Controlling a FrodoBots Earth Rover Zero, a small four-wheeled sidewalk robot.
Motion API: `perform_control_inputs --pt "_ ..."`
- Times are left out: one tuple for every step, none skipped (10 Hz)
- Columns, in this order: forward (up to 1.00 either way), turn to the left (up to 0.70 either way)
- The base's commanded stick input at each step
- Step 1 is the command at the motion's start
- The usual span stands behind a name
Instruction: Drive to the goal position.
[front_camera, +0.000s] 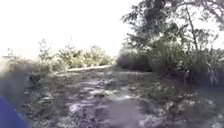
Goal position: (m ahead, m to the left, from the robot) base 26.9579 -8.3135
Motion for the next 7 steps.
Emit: perform_control_inputs --pt "0.7 0.0" --pt "0.7 0.0" --pt "0.7 0.0" --pt "0.7 0.0" --pt "0.7 0.0" --pt "0.7 0.0" --pt "0.7 0.0"
